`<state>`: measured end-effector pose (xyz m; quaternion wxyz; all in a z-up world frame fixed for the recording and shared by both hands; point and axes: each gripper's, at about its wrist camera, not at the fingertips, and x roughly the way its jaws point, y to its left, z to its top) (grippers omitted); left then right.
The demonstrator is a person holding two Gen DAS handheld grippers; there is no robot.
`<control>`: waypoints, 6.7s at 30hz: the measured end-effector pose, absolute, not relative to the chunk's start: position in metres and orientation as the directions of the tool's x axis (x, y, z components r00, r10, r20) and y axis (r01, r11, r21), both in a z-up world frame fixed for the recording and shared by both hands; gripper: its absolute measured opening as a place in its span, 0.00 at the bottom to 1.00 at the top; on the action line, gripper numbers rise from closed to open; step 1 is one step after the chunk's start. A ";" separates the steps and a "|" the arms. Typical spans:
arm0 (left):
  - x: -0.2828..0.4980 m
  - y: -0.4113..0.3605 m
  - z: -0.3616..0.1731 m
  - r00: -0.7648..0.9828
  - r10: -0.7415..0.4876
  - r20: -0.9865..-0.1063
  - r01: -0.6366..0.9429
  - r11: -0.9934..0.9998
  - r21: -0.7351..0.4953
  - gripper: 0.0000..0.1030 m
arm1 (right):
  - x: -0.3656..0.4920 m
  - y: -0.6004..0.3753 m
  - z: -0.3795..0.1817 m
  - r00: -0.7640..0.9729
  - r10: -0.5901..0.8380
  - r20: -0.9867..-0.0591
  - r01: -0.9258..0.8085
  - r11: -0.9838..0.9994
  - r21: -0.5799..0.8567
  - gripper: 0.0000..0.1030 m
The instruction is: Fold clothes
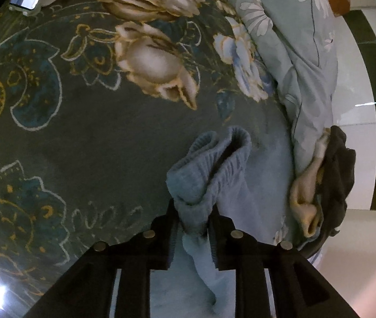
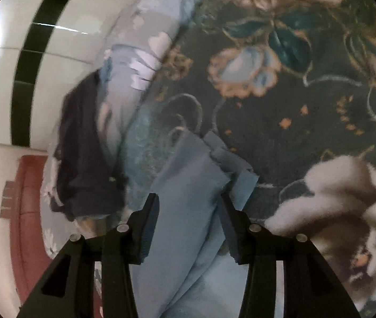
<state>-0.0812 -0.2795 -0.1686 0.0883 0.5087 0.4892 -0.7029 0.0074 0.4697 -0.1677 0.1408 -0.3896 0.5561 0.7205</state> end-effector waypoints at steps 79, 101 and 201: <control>-0.060 -0.218 -0.149 -0.373 0.536 -0.758 0.469 -0.596 -0.652 0.58 | -0.108 0.088 -0.110 -0.304 -0.457 -0.836 0.039 -0.883 0.468 0.08; -0.054 -0.283 -0.170 -0.470 0.405 -0.784 0.601 -0.505 -0.620 0.58 | -0.087 0.129 -0.113 -0.236 -0.434 -0.869 0.010 -0.896 0.445 0.30; -0.097 -0.066 -0.143 -0.207 0.319 -0.925 0.233 -0.902 -0.363 0.64 | -0.098 0.263 -0.080 -0.366 -0.412 -0.835 -0.036 -0.890 0.455 0.01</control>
